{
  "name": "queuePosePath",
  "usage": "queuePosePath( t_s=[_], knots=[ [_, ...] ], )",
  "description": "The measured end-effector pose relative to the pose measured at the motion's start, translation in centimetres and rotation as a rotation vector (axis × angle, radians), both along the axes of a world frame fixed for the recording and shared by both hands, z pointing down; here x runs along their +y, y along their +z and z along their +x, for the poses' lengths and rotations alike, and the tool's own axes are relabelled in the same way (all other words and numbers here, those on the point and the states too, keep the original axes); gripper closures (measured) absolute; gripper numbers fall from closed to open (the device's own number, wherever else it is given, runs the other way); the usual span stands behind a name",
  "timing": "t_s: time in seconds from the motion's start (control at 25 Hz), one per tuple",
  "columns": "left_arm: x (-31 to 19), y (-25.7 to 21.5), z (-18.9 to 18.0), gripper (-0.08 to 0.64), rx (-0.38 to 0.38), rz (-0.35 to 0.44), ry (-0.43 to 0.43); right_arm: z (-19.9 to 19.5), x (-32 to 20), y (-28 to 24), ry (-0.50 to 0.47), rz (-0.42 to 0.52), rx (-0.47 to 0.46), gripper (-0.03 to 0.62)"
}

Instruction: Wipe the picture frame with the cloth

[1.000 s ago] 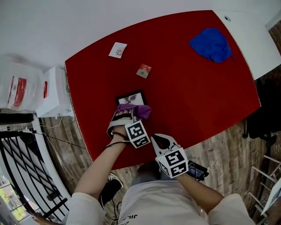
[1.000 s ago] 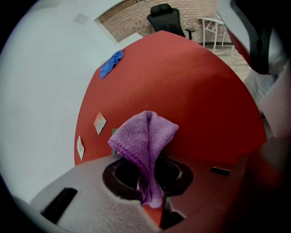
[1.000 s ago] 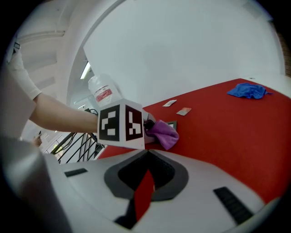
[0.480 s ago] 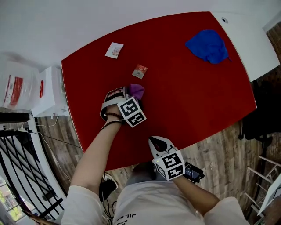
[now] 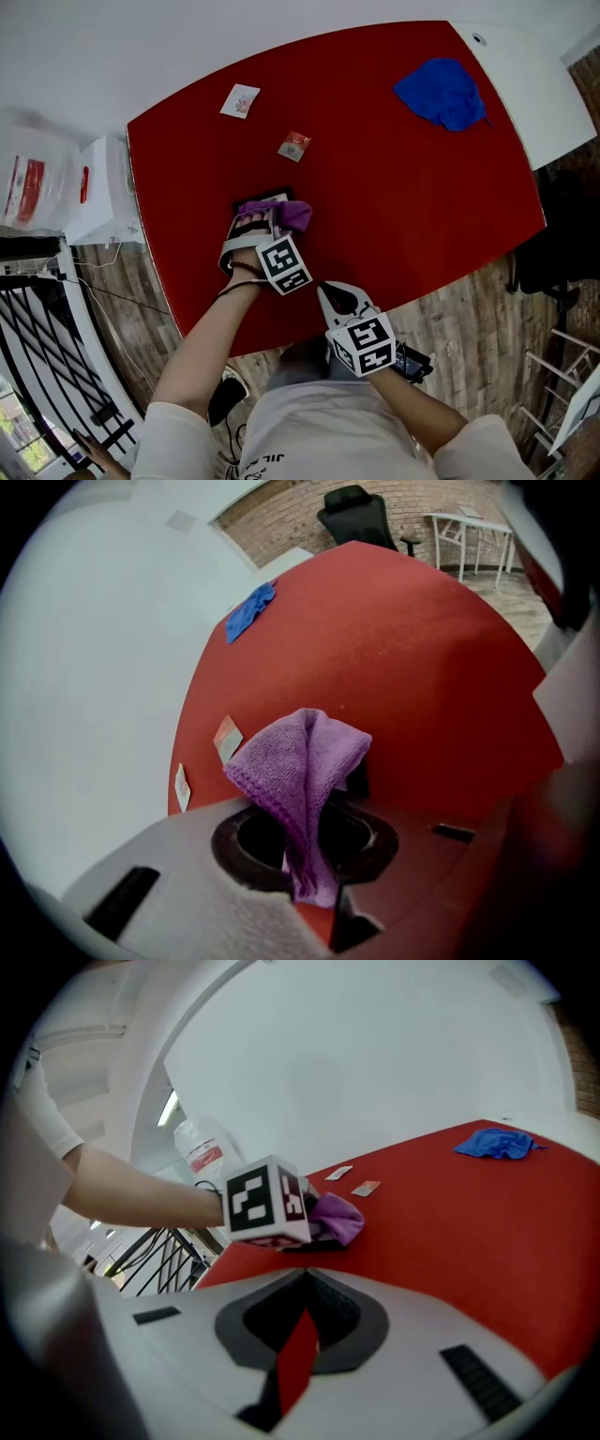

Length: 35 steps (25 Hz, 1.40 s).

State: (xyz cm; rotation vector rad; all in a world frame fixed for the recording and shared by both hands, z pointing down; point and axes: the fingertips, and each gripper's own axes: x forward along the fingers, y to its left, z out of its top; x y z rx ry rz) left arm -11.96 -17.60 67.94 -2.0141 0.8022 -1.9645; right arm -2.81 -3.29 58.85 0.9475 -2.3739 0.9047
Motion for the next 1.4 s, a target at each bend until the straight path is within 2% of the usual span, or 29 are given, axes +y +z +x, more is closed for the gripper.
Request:
queuePosePath(
  t_s=[0.2, 0.44, 0.64, 0.76, 0.84, 0.96, 1.12, 1.28, 1.4],
  knots=[
    [4.3, -0.6, 0.8, 0.497, 0.013, 0.015, 0.069, -1.3, -0.3, -0.5, -0.027, 0.014, -0.007, 0.588],
    [2.4, -1.4, 0.3, 0.497, 0.043, 0.033, 0.021, -1.7, 0.9, -0.3, -0.045, 0.009, -0.004, 0.588],
    [3.6, -1.6, 1.2, 0.497, 0.009, 0.027, 0.069, -1.5, 1.8, -0.1, -0.046, 0.003, -0.006, 0.588],
    [5.3, -2.0, 2.2, 0.497, 0.062, 0.027, 0.076, -1.5, 2.0, -0.2, -0.048, 0.004, -0.008, 0.588],
    [4.5, -2.9, 1.3, 0.497, 0.085, 0.057, 0.039, -1.5, 2.1, -0.4, -0.054, 0.008, -0.007, 0.588],
    [0.4, -3.7, -1.7, 0.497, 0.049, 0.097, -0.032, -1.4, 2.3, -0.6, -0.058, 0.008, -0.002, 0.588],
    [-3.9, -2.7, -4.5, 0.497, -0.046, 0.102, -0.063, -1.1, 2.7, -0.2, -0.06, 0.002, 0.011, 0.588],
    [-4.6, -1.2, -3.9, 0.497, -0.045, 0.082, -0.081, -0.4, 3.4, 0.3, -0.058, -0.015, 0.021, 0.588],
    [-3.5, -0.8, -2.3, 0.497, -0.046, 0.079, -0.036, 0.2, 3.4, 0.6, -0.053, -0.018, 0.026, 0.588]
  ],
)
